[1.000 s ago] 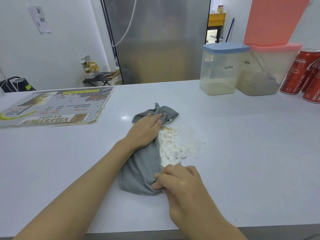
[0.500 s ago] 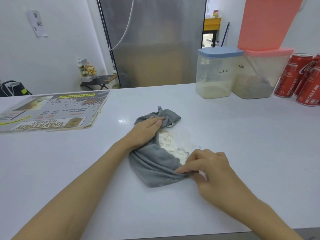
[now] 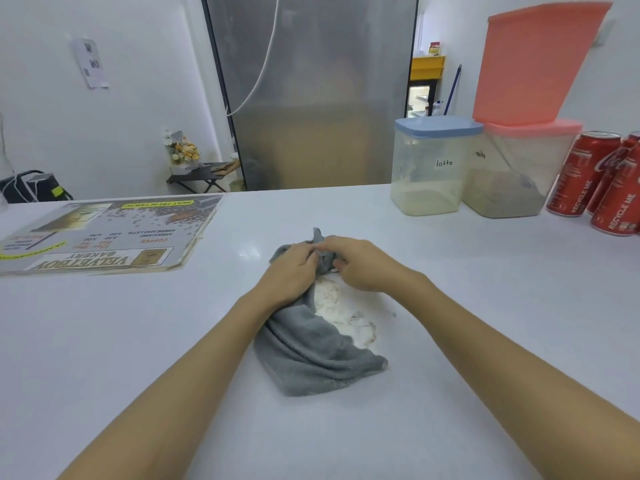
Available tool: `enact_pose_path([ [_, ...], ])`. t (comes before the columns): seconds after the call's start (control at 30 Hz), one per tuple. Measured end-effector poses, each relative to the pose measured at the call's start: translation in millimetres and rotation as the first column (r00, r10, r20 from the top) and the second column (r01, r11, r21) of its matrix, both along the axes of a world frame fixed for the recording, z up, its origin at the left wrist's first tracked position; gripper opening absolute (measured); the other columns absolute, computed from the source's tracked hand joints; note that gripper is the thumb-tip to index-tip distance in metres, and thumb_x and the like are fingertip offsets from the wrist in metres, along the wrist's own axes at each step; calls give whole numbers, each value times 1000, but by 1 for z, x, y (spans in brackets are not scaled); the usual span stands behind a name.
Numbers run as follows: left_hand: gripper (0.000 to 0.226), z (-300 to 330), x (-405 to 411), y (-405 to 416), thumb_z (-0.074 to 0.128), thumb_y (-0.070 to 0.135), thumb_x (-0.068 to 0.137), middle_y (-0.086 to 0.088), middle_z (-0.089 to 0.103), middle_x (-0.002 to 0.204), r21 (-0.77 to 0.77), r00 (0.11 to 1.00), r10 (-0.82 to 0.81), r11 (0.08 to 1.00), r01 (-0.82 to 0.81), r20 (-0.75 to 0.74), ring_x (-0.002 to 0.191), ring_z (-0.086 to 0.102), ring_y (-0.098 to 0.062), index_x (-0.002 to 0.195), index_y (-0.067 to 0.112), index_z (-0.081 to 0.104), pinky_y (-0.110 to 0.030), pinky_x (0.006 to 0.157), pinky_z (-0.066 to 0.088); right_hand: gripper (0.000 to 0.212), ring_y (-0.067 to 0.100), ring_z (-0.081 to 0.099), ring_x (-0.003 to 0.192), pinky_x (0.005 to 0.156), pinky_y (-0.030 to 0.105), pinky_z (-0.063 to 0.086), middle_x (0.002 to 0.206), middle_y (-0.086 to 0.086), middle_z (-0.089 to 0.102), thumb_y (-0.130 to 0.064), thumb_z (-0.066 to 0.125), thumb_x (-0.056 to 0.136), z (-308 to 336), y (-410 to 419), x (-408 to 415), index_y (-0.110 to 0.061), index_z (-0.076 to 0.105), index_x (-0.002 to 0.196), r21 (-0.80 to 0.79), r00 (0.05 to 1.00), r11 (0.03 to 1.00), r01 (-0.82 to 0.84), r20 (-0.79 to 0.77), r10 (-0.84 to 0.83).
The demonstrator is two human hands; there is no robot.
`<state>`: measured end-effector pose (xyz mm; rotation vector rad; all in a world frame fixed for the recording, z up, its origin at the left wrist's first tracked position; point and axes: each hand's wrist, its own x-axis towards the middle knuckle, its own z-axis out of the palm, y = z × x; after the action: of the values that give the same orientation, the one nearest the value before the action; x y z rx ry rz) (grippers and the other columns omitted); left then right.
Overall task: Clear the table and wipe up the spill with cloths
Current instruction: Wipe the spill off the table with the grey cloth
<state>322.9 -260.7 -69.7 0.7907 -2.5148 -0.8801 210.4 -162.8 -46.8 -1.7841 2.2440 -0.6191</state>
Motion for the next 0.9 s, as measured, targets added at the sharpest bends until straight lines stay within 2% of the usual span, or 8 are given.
enact_pose_path([
  [0.13, 24, -3, -3, -2, 33, 23, 100, 11, 55, 98, 54, 1000, -18, 998, 18, 13, 101, 50, -15, 91, 25, 55, -30, 88, 37, 55, 23, 44, 126, 103, 41, 36, 145, 1, 41, 1, 34, 94, -8, -8, -16, -24, 38, 142, 60, 998, 996, -60, -16, 61],
  [0.27, 35, 0, 0, 0, 34, 22, 101, 20, 46, 124, 58, 994, -108, 993, 107, 15, 115, 38, 1, 131, 29, 52, -18, 100, 26, 49, 23, 46, 125, 103, 39, 38, 140, -1, 49, -4, 35, 97, -21, 0, -33, -27, 44, 139, 30, 999, 1000, -6, -31, 7],
  [0.4, 34, 0, 3, 2, 37, 26, 101, 13, 49, 137, 133, 973, -225, 967, 218, 42, 125, 43, -4, 129, 33, 54, -23, 107, 30, 49, 21, 46, 125, 103, 37, 38, 139, -3, 51, -3, 36, 96, -13, 23, -39, -30, 53, 133, 37, 995, 999, 5, -103, -2],
  [0.53, 34, 13, 19, -1, 35, 30, 102, 16, 54, 132, 249, 949, -311, 924, 292, 43, 123, 47, 0, 125, 30, 59, -22, 107, 32, 39, 24, 52, 112, 95, 37, 43, 123, -3, 59, -11, 39, 96, 17, 51, -37, -30, 59, 125, 317, 973, 946, 67, -229, 8],
  [0.6, 34, 17, 31, 0, 34, 30, 102, 17, 54, 132, 279, 955, -297, 916, 289, -12, 122, 46, 4, 126, 27, 58, -14, 103, 32, 35, 26, 54, 110, 96, 39, 44, 120, 0, 62, -10, 41, 95, 24, 51, -33, -24, 64, 117, 248, 959, 964, 98, -284, -25],
  [0.67, 34, 14, 41, 7, 36, 33, 101, 18, 50, 136, 297, 959, -281, 914, 277, -31, 124, 43, 8, 129, 31, 55, -11, 103, 30, 34, 21, 47, 124, 106, 35, 34, 136, -3, 54, -11, 42, 97, 19, 42, -29, -22, 61, 124, 85, 977, 996, 31, -214, -13],
  [0.73, 37, 7, 45, 17, 37, 42, 98, 20, 43, 142, 288, 965, -261, 923, 255, -17, 130, 36, 7, 133, 37, 50, -18, 111, 24, 37, 15, 35, 135, 110, 25, 24, 147, -6, 41, -16, 37, 101, 7, 35, -23, -24, 50, 135, 46, 997, 998, -39, -60, 42],
  [0.9, 53, 7, 44, 35, 27, 55, 96, 16, 22, 153, 208, 977, -192, 963, 168, 97, 141, 17, 0, 144, 35, 33, -26, 117, 10, 35, 16, 47, 118, 90, 21, 32, 129, -4, 55, -22, 32, 103, -17, 45, -19, -25, 52, 131, 52, 996, 999, 13, 82, -17],
])
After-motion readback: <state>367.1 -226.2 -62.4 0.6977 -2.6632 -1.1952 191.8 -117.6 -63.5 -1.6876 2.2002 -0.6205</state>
